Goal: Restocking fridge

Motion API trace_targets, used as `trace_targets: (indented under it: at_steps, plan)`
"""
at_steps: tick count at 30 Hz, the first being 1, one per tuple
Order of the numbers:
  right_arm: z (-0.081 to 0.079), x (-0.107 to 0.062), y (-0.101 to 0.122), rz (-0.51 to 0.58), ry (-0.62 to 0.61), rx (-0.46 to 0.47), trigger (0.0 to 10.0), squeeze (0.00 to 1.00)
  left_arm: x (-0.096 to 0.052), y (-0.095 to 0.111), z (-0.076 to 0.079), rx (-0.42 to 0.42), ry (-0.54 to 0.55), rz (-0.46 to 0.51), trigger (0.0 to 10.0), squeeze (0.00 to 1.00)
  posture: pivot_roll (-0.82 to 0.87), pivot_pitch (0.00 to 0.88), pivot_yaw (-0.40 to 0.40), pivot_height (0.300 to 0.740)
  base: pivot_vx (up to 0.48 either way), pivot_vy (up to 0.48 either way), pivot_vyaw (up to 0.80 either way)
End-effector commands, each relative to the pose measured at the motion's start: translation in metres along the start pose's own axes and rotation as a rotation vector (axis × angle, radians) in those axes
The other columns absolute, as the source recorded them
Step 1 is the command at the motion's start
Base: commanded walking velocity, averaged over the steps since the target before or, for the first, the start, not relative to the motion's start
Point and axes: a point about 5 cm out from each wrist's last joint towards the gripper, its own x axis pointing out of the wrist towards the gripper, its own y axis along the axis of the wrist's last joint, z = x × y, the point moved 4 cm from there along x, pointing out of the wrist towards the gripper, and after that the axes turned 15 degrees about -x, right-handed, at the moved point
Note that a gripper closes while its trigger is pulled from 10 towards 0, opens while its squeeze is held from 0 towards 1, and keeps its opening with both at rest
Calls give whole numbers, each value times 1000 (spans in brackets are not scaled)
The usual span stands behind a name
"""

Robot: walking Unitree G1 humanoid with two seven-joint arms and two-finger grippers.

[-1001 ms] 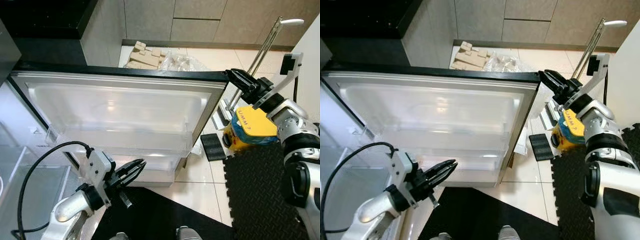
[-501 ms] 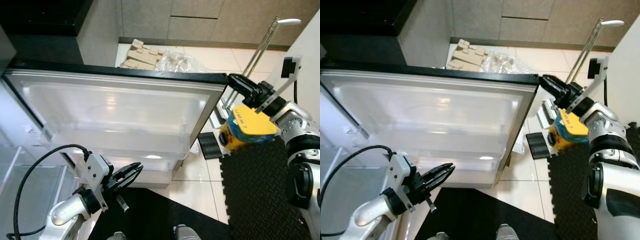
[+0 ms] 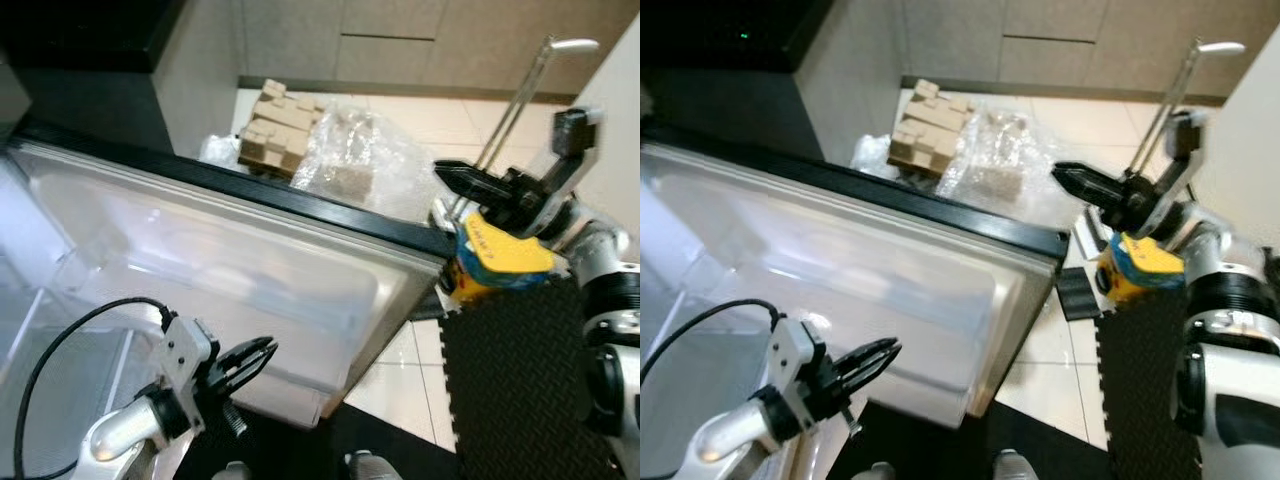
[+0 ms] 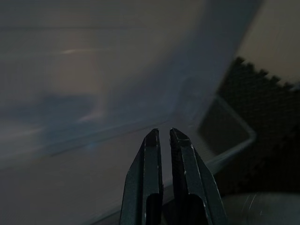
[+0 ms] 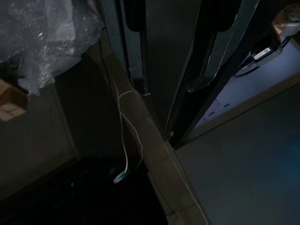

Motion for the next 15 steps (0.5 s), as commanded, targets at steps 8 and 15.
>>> trace_targets:
  at_steps: [8, 15]
  plan:
    - [33, -68, -6, -89, -467, -112, 10000, 0, -62, -27, -66, 51, 475, -20, 10000, 0, -93, 173, -48, 721, 0, 0, 0]
    - [49, -125, -56, -223, -934, -121, 10000, 0, -110, -36, -94, -6, 861, 163, 10000, 0, -97, 169, -25, 721, 0, 0, 0]
